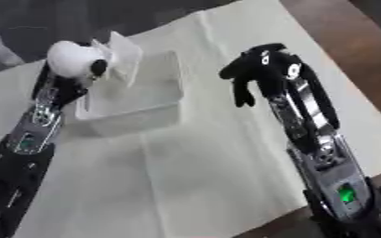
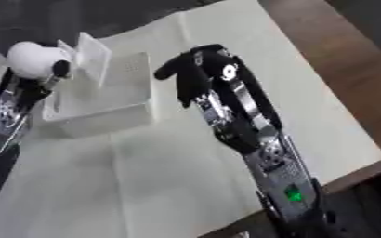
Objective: Pick up objects on the table and place them in the box.
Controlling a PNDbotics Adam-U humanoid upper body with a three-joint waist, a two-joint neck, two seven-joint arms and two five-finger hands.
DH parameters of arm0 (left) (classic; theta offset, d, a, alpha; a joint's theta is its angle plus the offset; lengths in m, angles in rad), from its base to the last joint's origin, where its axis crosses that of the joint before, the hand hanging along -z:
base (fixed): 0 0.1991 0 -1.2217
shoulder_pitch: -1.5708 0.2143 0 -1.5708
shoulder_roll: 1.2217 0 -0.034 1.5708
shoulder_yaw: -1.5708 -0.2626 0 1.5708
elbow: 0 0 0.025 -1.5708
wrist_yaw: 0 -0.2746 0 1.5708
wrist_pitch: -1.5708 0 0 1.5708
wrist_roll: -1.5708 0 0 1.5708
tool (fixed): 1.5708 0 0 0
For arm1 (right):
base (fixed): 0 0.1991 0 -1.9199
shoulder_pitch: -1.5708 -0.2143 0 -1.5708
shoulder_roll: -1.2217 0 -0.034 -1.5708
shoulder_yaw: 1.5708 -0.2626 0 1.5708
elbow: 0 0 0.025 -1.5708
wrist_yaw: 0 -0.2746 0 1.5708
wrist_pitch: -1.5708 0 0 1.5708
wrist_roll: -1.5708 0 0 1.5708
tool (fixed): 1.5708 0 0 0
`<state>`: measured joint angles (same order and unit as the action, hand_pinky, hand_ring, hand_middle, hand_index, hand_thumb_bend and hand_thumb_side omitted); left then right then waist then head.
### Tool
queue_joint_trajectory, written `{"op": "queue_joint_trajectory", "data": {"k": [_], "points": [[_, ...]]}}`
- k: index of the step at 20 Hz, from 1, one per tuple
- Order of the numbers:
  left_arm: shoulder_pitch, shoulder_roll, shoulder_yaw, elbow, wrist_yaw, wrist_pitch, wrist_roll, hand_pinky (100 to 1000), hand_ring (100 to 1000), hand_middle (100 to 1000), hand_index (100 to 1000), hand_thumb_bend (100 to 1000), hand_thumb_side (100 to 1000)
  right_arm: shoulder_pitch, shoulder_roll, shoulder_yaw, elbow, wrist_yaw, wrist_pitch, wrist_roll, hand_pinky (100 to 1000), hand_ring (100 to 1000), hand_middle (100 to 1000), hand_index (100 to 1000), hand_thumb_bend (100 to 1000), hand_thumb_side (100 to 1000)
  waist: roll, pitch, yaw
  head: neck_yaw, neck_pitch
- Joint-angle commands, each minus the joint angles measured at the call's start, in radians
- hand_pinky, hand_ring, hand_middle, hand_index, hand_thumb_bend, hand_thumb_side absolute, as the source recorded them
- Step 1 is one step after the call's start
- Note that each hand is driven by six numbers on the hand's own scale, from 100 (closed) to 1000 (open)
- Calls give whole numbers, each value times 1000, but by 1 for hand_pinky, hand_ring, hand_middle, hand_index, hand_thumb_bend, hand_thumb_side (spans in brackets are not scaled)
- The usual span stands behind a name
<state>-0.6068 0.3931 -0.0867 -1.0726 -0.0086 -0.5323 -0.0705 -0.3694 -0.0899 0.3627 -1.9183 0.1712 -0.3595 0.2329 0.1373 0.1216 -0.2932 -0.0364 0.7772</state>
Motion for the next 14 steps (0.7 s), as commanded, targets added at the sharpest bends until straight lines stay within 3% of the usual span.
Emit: {"op": "queue_joint_trajectory", "data": {"k": [1,5,8,9,10,11,12,13,14], "points": [[-15,22,7,-42,-2,-6,-63,813,936,924,1000,1000,841,-7,-2,1,-9,-4,-1,5,100,274,322,645,100,887,-4,-17,5,-16,-7],[-15,29,18,-63,10,3,-72,819,944,936,1000,1000,827,-6,-2,1,-8,-3,-2,6,100,274,323,645,100,887,-5,-17,8,-17,-7],[-10,31,34,-98,37,4,-37,739,884,890,1000,987,799,-5,-2,0,-8,-3,-2,5,100,273,323,646,100,887,-8,-17,12,-18,-7],[-5,33,36,-118,52,5,-13,716,865,876,1000,903,825,-4,-2,0,-8,-3,-2,5,100,273,323,646,100,887,-8,-17,13,-19,-7],[0,34,42,-147,75,6,23,686,848,861,982,599,906,-3,-2,-2,-8,-3,-2,4,100,273,322,646,100,887,-9,-17,17,-21,-7],[9,39,39,-190,101,8,65,683,841,854,965,518,934,-3,-2,-3,-8,-2,-2,3,100,273,322,646,100,880,-10,-16,20,-22,-7],[18,46,32,-238,120,10,97,675,821,832,935,373,991,-2,-2,-3,-8,-2,-2,3,100,273,322,646,100,886,-10,-16,24,-24,-7],[31,53,22,-291,135,14,121,673,817,827,930,362,994,-1,-2,-4,-7,-1,-2,2,100,273,322,646,100,886,-11,-15,28,-25,-7],[42,61,11,-347,147,16,135,635,765,770,888,297,1000,0,-2,-4,-7,0,-1,2,100,273,322,646,100,875,-11,-15,33,-27,-7]]}}
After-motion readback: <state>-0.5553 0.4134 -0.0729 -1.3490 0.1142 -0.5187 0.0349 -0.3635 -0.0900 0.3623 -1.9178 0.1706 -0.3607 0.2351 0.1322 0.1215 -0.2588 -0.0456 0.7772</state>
